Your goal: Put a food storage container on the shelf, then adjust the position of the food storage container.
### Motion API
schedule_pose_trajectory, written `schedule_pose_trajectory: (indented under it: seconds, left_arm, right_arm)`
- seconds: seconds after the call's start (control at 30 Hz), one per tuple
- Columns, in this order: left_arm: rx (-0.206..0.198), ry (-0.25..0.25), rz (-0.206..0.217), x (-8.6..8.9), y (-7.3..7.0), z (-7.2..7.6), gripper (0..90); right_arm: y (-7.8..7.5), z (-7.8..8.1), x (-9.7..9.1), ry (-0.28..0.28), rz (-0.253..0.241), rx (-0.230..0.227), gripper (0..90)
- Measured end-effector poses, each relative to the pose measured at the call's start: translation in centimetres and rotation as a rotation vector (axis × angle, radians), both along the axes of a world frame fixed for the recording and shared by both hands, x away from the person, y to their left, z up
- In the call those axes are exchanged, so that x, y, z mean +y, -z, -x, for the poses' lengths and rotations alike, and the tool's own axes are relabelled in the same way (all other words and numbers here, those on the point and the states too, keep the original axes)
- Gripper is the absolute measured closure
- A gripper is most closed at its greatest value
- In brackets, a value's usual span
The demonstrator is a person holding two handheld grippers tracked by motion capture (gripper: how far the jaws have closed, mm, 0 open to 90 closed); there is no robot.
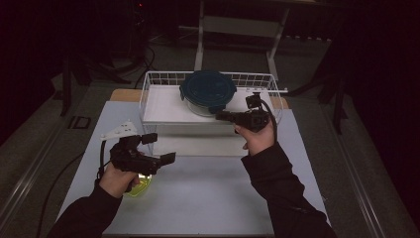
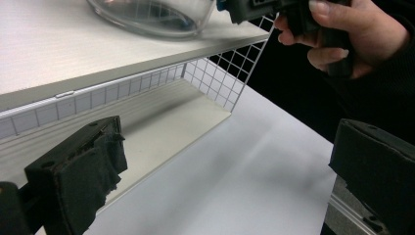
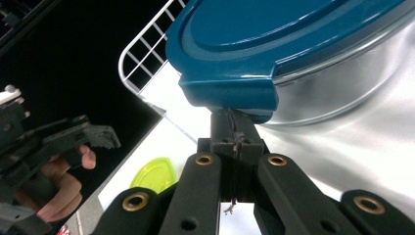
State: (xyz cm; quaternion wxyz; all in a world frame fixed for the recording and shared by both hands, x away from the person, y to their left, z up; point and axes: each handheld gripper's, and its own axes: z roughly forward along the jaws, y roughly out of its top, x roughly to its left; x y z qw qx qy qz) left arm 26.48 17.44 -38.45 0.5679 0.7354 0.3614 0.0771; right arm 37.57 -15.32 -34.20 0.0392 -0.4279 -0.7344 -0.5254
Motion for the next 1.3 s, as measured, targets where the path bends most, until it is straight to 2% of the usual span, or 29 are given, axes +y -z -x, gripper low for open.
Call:
schedule_pose_trajectory:
  seconds: [0.07,0.27,0.43,0.53,0.6,0.63,0.73,0.83,0.87,0.97,1.0,1.07,1.2,1.3]
  left_arm:
    - [-0.002,-0.001,-0.005,0.1,0.1,0.0,0.0]
    - [-0.007,0.006,-0.016,0.2,0.3,0.2,0.0]
    - [-0.004,0.01,-0.002,0.8,0.2,0.4,0.0]
    - [0.001,0.041,0.005,1.1,0.3,0.5,0.0]
    - [0.0,0.045,0.001,1.4,0.3,0.7,0.0]
    - [0.002,0.053,0.009,1.6,0.3,0.8,0.0]
    - [-0.006,0.044,0.01,2.4,0.3,1.0,0.0]
    - [-0.021,0.021,-0.007,3.4,0.3,1.5,1.3]
    - [-0.025,0.015,-0.011,3.8,0.4,1.7,2.8]
    - [-0.043,-0.016,-0.035,4.8,0.7,2.3,6.3]
    - [-0.048,-0.032,-0.046,5.2,0.8,2.4,11.5]
    - [-0.035,-0.046,-0.056,5.9,1.0,2.7,14.5]
    - [-0.032,-0.077,-0.057,7.6,1.6,3.2,28.6]
    - [-0.026,-0.097,-0.079,8.6,2.2,3.6,37.8]
  right_arm:
    - [0.0,-0.1,0.0,-0.003,-0.006,0.008,90.0]
    - [0.1,0.2,-0.2,-0.014,0.004,-0.007,89.6]
    - [0.3,1.5,-0.3,-0.054,0.003,-0.033,80.8]
    - [0.3,2.5,-0.6,-0.074,0.003,-0.067,69.5]
    - [0.3,3.1,-0.8,-0.084,-0.002,-0.094,54.6]
    - [0.3,3.5,-1.0,-0.086,-0.006,-0.11,50.5]
    - [0.4,4.4,-1.4,-0.096,-0.034,-0.152,29.8]
    - [0.6,5.2,-1.8,-0.124,-0.067,-0.161,20.3]
    - [0.8,5.5,-2.0,-0.135,-0.064,-0.181,17.9]
    - [1.1,6.3,-2.4,-0.148,-0.065,-0.201,17.1]
    - [1.2,6.6,-2.6,-0.148,-0.063,-0.203,17.0]
    - [1.4,7.2,-2.9,-0.157,-0.057,-0.208,17.0]
    - [1.8,8.2,-3.3,-0.171,-0.053,-0.222,17.1]
    - [2.2,8.8,-3.6,-0.173,-0.043,-0.235,17.0]
